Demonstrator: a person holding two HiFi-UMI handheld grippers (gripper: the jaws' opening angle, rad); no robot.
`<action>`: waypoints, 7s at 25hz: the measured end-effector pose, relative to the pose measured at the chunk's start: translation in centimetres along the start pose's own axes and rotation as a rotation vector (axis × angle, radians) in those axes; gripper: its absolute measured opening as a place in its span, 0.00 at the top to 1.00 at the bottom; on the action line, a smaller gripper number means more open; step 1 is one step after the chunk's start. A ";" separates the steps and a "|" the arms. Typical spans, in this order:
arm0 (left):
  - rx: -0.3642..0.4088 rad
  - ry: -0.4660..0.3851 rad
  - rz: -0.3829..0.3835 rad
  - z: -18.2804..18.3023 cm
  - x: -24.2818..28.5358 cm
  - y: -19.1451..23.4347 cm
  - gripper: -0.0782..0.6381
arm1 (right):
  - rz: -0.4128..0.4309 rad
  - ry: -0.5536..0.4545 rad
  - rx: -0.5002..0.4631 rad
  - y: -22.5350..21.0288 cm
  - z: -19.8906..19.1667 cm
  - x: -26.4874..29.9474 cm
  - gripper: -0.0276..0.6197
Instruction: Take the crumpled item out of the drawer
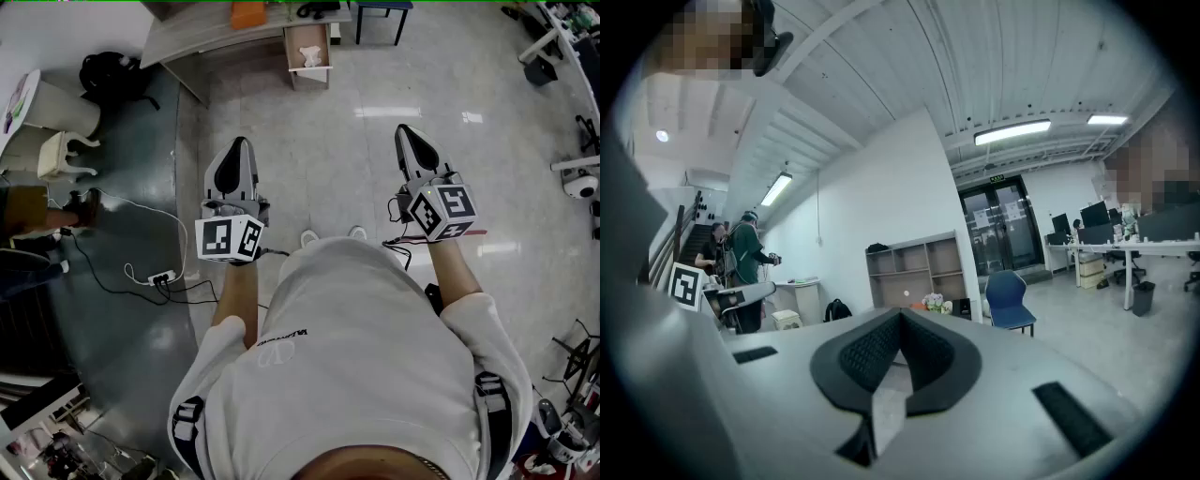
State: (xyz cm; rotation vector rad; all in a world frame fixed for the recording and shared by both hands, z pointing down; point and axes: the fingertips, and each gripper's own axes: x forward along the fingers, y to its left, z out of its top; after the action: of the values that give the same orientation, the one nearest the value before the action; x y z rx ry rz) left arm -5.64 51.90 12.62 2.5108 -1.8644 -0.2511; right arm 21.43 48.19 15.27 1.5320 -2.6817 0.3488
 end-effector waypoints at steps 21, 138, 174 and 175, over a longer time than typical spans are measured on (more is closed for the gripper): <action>-0.033 0.030 -0.055 -1.3 -2.0 5.1 0.89 | -0.002 0.026 0.007 5.4 -1.3 3.1 0.95; -0.248 0.651 -0.151 -47.2 58.5 23.7 0.89 | -0.018 0.551 0.107 -21.5 -26.7 69.9 0.95; -0.301 0.777 -0.074 -66.3 58.8 22.7 0.89 | -0.044 0.707 0.168 -26.6 -45.8 73.4 0.95; -0.300 0.774 -0.075 -66.4 59.0 22.7 0.89 | -0.043 0.709 0.167 -26.8 -46.0 73.5 0.95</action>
State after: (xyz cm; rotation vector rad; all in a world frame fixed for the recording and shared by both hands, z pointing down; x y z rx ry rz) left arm -1.95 -16.96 73.05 2.0399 -1.3064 0.3671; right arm 2.79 -17.44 75.06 1.1843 -2.0967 0.9279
